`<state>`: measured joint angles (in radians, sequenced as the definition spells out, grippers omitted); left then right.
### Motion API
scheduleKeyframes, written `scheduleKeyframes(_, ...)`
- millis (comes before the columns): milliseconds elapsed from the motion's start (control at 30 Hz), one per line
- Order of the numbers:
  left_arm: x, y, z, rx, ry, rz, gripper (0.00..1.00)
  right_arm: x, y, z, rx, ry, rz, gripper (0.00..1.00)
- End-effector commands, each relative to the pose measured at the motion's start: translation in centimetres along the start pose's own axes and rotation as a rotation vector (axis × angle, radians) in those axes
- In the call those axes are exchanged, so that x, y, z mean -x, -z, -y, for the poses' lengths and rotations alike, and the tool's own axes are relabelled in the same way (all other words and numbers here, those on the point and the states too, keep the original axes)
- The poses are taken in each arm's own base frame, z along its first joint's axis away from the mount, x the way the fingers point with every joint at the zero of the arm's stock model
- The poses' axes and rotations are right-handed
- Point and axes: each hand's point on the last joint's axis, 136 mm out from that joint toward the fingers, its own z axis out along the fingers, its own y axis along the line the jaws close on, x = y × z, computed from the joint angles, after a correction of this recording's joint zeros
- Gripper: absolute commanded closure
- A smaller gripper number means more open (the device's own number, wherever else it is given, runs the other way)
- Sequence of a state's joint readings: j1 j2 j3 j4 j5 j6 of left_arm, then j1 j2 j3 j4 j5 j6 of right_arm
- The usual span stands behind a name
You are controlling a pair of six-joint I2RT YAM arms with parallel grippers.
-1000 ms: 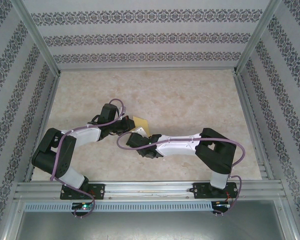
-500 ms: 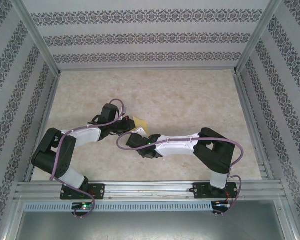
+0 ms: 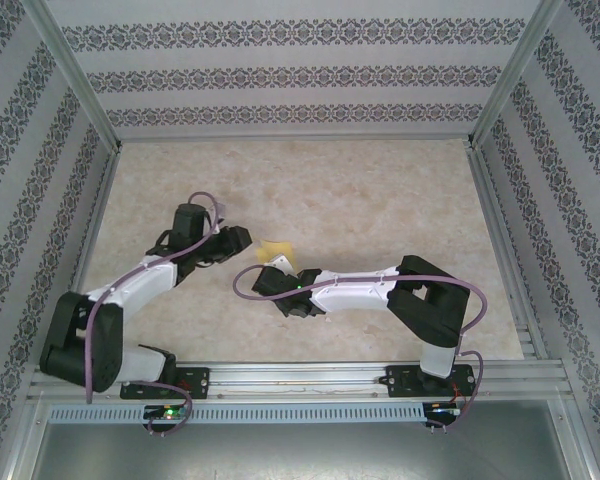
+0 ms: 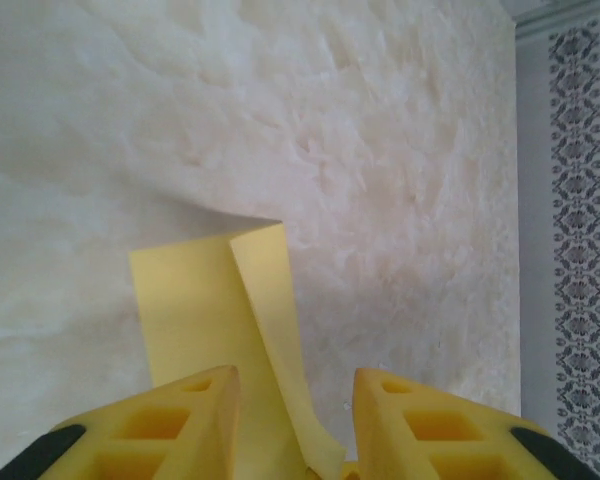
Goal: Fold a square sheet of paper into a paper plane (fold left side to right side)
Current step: Fourth fold the wing at the center of the table.
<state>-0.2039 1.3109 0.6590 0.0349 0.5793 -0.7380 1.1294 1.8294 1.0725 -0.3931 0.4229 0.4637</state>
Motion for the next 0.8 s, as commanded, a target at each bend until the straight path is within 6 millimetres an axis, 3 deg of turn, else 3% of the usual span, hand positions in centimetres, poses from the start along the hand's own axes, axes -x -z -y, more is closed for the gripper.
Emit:
scheduleKeyframes(0, -1.0, 1.8, -2.1, 0.055, 0.007, -0.025, 0.64, 0.2, 0.3, -0.2, 0.038, 0.003, -0.005, 1.0)
scheduleKeyframes(200, -1.4, 3.2, -2.7, 0.052, 0.014, -0.023, 0.63, 0.0, 0.2, -0.7, 0.157, -0.041, -0.022, 1.0)
scheduleKeyframes(500, -2.7, 2.5, -2.5, -0.001, 0.021, -0.088, 0.63, -0.3, 0.5, -1.3, 0.329, -0.113, -0.042, 1.0)
scheduleKeyframes(767, -4.6, 1.4, -1.1, -0.093, 0.04, -0.15, 0.59, -0.2, 0.7, -1.8, 0.533, -0.24, -0.052, 1.0)
